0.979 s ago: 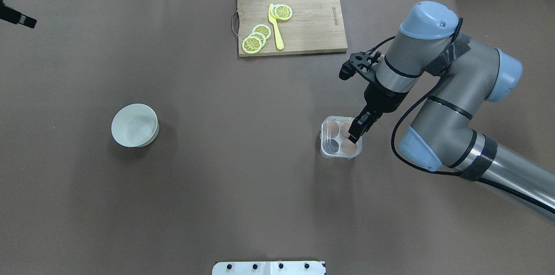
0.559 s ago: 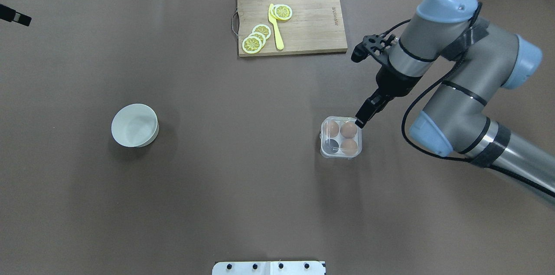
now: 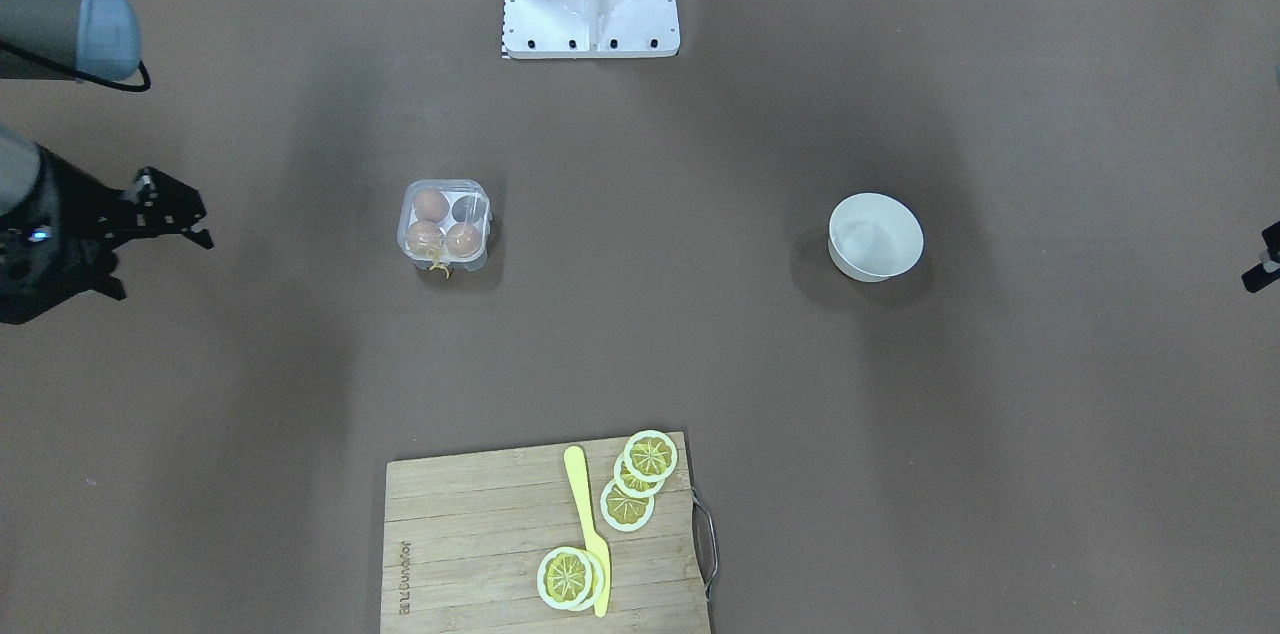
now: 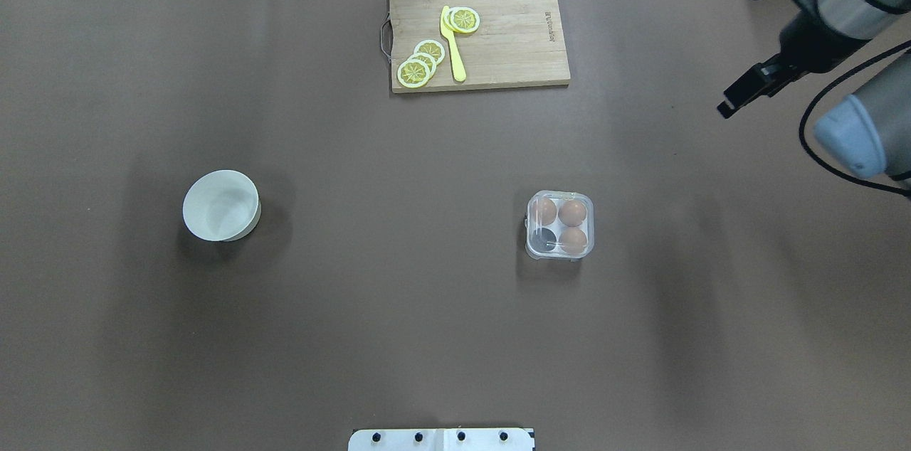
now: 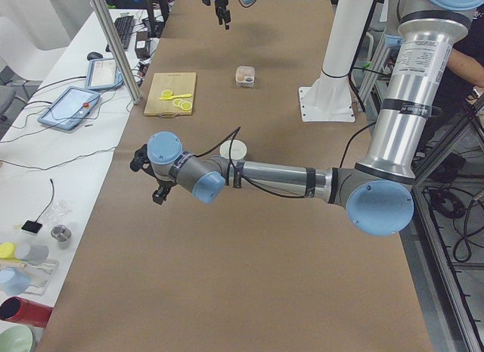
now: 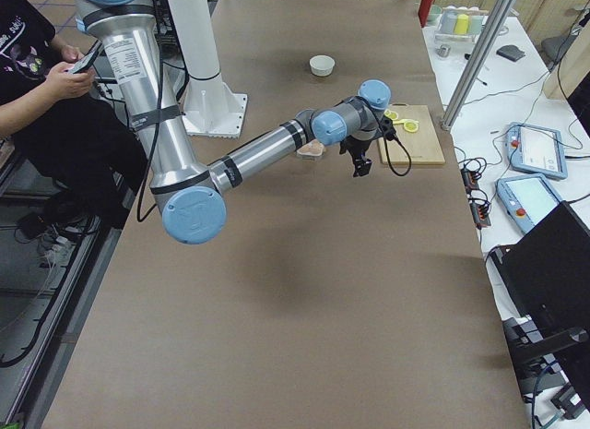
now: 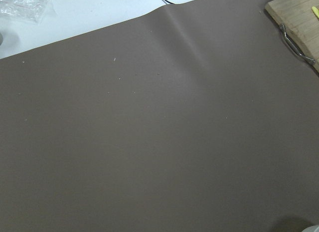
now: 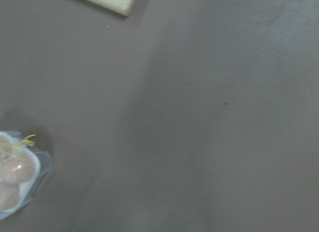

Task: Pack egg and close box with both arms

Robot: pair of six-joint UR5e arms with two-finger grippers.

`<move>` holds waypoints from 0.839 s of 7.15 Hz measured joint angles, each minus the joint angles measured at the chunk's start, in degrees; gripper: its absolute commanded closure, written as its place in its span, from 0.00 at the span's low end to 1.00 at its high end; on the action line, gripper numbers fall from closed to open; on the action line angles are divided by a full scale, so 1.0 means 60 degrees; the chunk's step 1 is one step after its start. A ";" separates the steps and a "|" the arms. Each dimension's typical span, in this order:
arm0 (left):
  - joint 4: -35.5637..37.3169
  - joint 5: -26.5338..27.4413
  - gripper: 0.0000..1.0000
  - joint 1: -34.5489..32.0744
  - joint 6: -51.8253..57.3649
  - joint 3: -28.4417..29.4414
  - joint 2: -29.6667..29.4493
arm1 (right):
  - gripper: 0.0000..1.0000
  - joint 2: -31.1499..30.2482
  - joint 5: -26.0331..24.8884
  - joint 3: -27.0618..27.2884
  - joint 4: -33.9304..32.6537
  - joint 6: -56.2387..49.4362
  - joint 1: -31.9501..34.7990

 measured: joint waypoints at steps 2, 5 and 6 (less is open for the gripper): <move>0.2280 0.0126 0.03 -0.0774 0.1719 0.0030 0.0114 | 0.00 -0.0427 -0.0490 0.0101 -0.0090 0.0029 0.0789; 0.2803 0.1281 0.02 -0.1015 0.1972 -0.0022 0.0313 | 0.00 -0.0872 -0.0598 0.0315 -0.0120 -0.0002 0.1861; 0.2812 0.1388 0.02 -0.1022 0.1979 -0.0053 0.0343 | 0.00 -0.0958 -0.0787 0.0300 -0.0109 -0.0005 0.2027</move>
